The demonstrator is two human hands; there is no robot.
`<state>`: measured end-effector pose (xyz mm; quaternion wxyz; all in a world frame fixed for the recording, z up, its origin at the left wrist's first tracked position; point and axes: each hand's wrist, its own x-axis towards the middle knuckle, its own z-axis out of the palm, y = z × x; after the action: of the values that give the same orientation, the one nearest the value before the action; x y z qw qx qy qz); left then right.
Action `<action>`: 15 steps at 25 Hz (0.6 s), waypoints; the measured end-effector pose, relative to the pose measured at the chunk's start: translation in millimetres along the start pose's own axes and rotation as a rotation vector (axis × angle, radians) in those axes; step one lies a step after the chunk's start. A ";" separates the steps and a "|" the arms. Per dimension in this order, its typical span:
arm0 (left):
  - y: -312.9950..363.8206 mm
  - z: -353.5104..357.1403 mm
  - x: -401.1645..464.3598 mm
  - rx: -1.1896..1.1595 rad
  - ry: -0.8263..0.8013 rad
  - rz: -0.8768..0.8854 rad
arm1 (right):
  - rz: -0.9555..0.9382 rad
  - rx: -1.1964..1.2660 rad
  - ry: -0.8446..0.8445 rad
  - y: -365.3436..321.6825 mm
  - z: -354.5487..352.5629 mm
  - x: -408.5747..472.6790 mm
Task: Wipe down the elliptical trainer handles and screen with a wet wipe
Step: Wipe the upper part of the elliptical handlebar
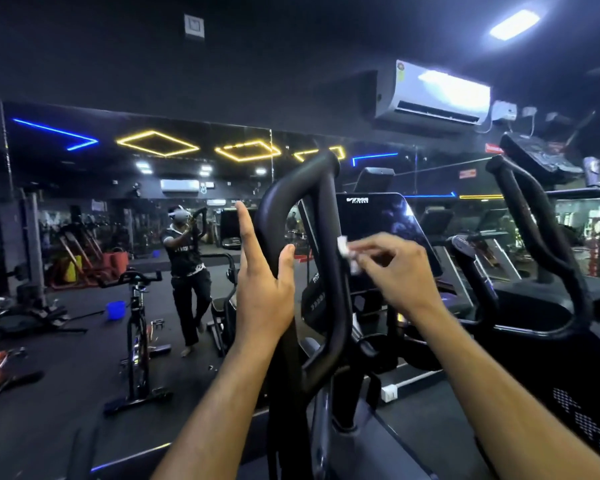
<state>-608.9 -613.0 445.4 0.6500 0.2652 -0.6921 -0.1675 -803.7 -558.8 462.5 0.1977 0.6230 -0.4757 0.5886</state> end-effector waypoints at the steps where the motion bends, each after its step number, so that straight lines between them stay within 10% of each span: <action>1: 1.6 -0.6 -1.0 0.019 -0.009 -0.005 | -0.014 -0.015 0.053 0.6 -1.4 19.2; 15: -2.6 14.1 -23.0 0.070 0.152 -0.032 | -0.105 0.238 0.196 21.9 41.4 -75.9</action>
<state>-622.1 -603.3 423.8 0.6884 0.3107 -0.6418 -0.1328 -788.2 -575.2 376.3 0.1985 0.6056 -0.3476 0.6878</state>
